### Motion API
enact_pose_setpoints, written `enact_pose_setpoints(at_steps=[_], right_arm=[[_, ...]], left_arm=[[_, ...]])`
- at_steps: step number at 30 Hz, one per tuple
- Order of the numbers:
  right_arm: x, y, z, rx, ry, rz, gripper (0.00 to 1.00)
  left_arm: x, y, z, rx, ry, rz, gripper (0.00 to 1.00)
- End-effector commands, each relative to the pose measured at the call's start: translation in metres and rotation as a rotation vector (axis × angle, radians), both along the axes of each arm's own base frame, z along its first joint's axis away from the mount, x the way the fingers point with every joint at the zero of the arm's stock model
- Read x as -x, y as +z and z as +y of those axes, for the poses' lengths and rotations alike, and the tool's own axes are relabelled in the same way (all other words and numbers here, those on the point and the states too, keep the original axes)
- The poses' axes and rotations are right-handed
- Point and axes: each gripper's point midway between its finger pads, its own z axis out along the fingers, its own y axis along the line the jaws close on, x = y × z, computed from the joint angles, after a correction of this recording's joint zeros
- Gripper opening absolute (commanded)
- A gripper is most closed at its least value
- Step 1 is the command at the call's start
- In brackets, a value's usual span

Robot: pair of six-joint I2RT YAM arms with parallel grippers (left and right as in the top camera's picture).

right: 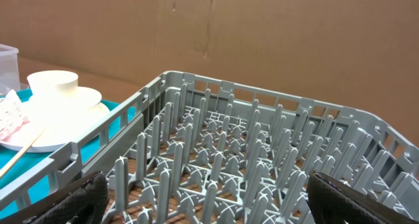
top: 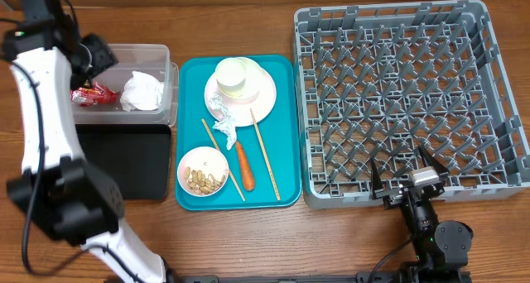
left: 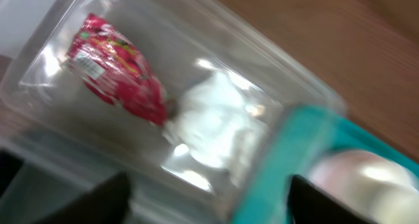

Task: Sort waste into correct bins and load items into the dishwasher
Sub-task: 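Carry the red wrapper left and drop it into the clear bin, then reach the left gripper to the grey tissue by the plate and grasp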

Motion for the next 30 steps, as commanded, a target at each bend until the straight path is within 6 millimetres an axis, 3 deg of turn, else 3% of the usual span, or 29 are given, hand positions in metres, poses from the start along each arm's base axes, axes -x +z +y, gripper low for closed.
enact_pose_setpoints(at_steps=[1,4,6,10,14,20,30], right_arm=[[0.000,-0.002,0.000,-0.008,-0.001,-0.001,1.00],[0.000,-0.002,0.000,-0.008,-0.001,-0.001,1.00],[0.000,-0.002,0.000,-0.008,-0.001,-0.001,1.00],[0.000,-0.002,0.000,-0.008,-0.001,-0.001,1.00],[0.000,-0.002,0.000,-0.008,-0.001,-0.001,1.00],[0.000,-0.002,0.000,-0.008,-0.001,-0.001,1.00],[0.000,-0.002,0.000,-0.008,-0.001,-0.001,1.00]], left_arm=[[0.017,0.066,-0.054,0.136,-0.135,-0.138,1.00],[0.040,0.063,-0.080,0.201,-0.176,-0.057,1.00],[0.055,0.053,-0.095,0.228,-0.195,0.027,1.00],[0.081,0.031,-0.132,0.240,-0.332,0.180,0.87],[0.096,0.009,-0.167,0.227,-0.425,0.283,0.88],[0.103,-0.035,-0.208,0.122,-0.510,0.361,0.88],[0.105,-0.094,-0.268,0.072,-0.655,0.327,0.83]])
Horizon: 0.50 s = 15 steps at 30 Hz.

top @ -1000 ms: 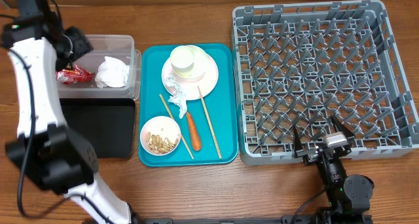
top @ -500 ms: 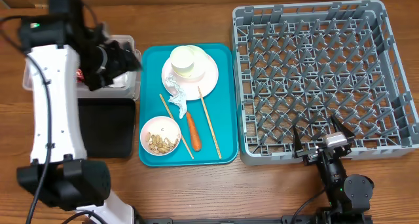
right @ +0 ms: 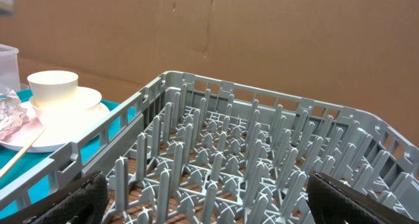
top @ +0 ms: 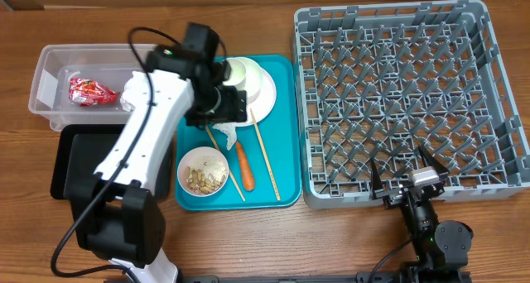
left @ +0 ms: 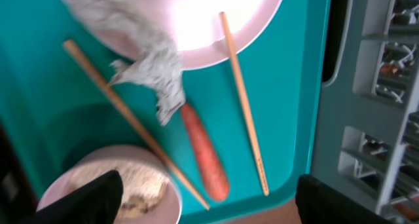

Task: Sort waste into correct bins and load items into the dishwasher
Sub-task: 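Reach the left gripper to the grey tissue by the plate and grasp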

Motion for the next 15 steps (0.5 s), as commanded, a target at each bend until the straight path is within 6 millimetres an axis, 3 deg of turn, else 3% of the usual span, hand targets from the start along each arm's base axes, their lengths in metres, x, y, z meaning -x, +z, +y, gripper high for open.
enact_pose_setpoints(at_steps=[1,3,10,15], right_arm=[[0.000,-0.002,0.000,-0.008,-0.002,-0.001,1.00],[0.000,-0.002,0.000,-0.008,-0.002,-0.001,1.00],[0.000,-0.002,0.000,-0.008,-0.002,-0.001,1.00],[0.000,-0.002,0.000,-0.008,-0.002,-0.001,1.00]], left_arm=[[0.006,-0.024,-0.011,-0.023,-0.025,0.008,0.81],[0.005,-0.034,-0.013,-0.041,-0.024,-0.005,0.75],[-0.008,-0.051,0.021,-0.231,0.134,-0.071,0.75],[-0.023,-0.056,0.016,-0.206,0.146,-0.137,0.75]])
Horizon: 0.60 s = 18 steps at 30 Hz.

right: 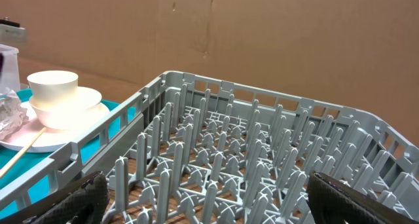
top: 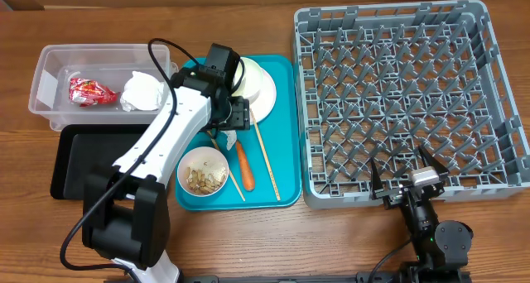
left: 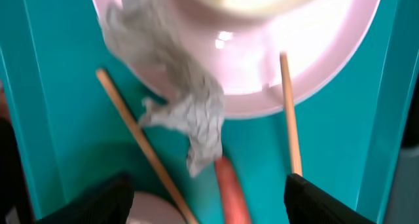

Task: Sort waste into correct bins and load items into the dishwasher
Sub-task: 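Reach the left gripper to the grey tissue by the plate and grasp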

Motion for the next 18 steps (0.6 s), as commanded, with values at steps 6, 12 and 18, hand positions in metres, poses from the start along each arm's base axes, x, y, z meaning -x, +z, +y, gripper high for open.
enact_pose_setpoints(at_steps=[6,12,18], right_arm=[[0.000,-0.002,0.000,-0.008,-0.001,-0.001,1.00],[0.000,-0.002,0.000,-0.008,-0.001,-0.001,1.00],[0.000,-0.002,0.000,-0.008,-0.001,-0.001,1.00]], left_arm=[[-0.004,-0.025,0.007,-0.025,0.071,-0.034,0.71],[-0.009,-0.038,0.006,-0.012,0.072,-0.077,0.70],[-0.016,-0.044,0.009,-0.025,0.080,-0.125,0.68]])
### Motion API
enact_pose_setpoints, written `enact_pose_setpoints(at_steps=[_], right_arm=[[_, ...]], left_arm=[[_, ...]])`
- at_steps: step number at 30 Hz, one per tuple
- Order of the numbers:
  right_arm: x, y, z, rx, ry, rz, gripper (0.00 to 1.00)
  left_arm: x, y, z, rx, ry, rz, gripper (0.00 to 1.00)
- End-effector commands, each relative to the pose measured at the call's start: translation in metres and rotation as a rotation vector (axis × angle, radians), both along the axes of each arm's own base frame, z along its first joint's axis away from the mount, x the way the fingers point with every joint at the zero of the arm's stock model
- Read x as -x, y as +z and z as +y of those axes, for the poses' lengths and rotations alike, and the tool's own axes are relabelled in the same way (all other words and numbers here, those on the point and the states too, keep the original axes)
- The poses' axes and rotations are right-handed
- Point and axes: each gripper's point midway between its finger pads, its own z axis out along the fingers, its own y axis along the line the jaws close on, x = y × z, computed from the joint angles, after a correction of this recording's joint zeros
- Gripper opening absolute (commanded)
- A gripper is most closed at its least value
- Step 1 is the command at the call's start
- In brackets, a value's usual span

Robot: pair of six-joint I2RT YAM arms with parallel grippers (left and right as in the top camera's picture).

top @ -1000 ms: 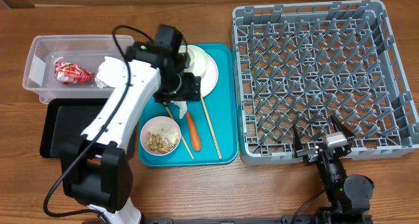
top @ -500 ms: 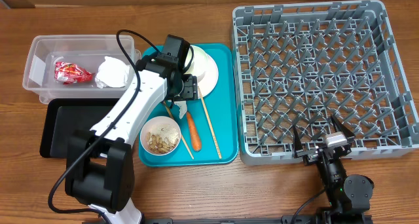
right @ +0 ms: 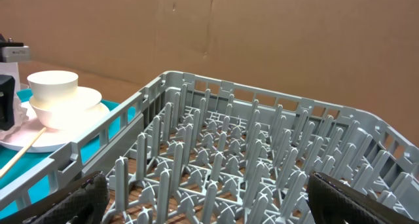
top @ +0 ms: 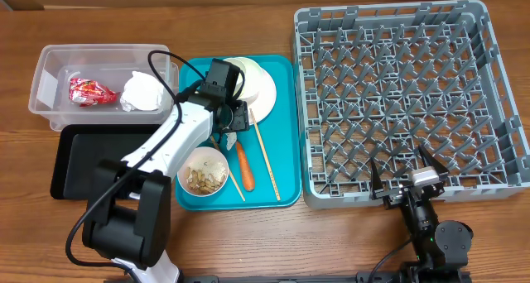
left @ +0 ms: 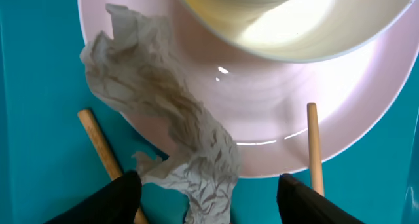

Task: Sort waste into correct bins and load items into the dishwasher
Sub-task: 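Reach the left gripper to the grey tissue by the plate and grasp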

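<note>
A crumpled grey wrapper [left: 177, 145] lies half on the pink plate [left: 262, 106] and half on the teal tray [top: 286, 151]. My left gripper [left: 209, 201] hovers open just above it, one finger on each side. A cream cup [top: 240, 68] stands on the plate. An orange carrot [top: 244, 165], two wooden chopsticks [top: 265, 160] and a bowl of nuts [top: 203, 171] also lie on the tray. The grey dish rack [top: 406, 93] fills the right side. My right gripper [right: 213, 198] rests open at the rack's near edge, holding nothing.
A clear bin [top: 50, 76] at the far left holds a red wrapper [top: 89, 91] and a white tissue [top: 142, 94]. A black bin [top: 99, 159] sits in front of it. My left arm reaches across from the left over the tray's left edge.
My left gripper has come lower and closer over the crumpled wrapper, which now fills more of the left wrist view. It is still open. The right arm has not moved.
My left gripper was open over the clear bin with the red wrapper and tissue inside. Then it was over the teal tray above carrot and chopsticks. Then it stood over the plate's edge, and now it is close above the crumpled wrapper.
</note>
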Motion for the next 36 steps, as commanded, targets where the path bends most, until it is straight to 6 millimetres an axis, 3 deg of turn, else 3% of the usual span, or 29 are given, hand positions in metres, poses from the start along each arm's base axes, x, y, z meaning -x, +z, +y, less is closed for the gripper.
enact_pose_setpoints(at_steps=[1,10,16,22,27,33,36], right_arm=[[-0.0002,-0.0019,0.0000,-0.007,-0.002,-0.001,1.00],[-0.0002,-0.0019,0.0000,-0.007,-0.002,-0.001,1.00],[-0.0002,-0.0019,0.0000,-0.007,-0.002,-0.001,1.00],[-0.0002,-0.0019,0.0000,-0.007,-0.002,-0.001,1.00],[-0.0002,-0.0019,0.0000,-0.007,-0.002,-0.001,1.00],[-0.0002,-0.0019,0.0000,-0.007,-0.002,-0.001,1.00],[-0.0002,-0.0019,0.0000,-0.007,-0.002,-0.001,1.00]], left_arm=[[-0.0003,-0.0072,0.0081,-0.040,0.028,-0.010,0.68],[-0.0053,-0.0091,0.0091,-0.053,0.023,-0.027,0.63],[-0.0054,-0.0137,0.0090,-0.055,0.023,-0.019,0.43],[-0.0049,-0.0141,0.0090,-0.056,0.022,-0.016,0.38],[-0.0051,-0.0140,0.0090,-0.056,0.022,-0.017,0.19],[-0.0049,-0.0141,0.0091,-0.056,0.023,-0.016,0.05],[-0.0050,-0.0141,0.0091,-0.056,0.023,-0.017,0.04]])
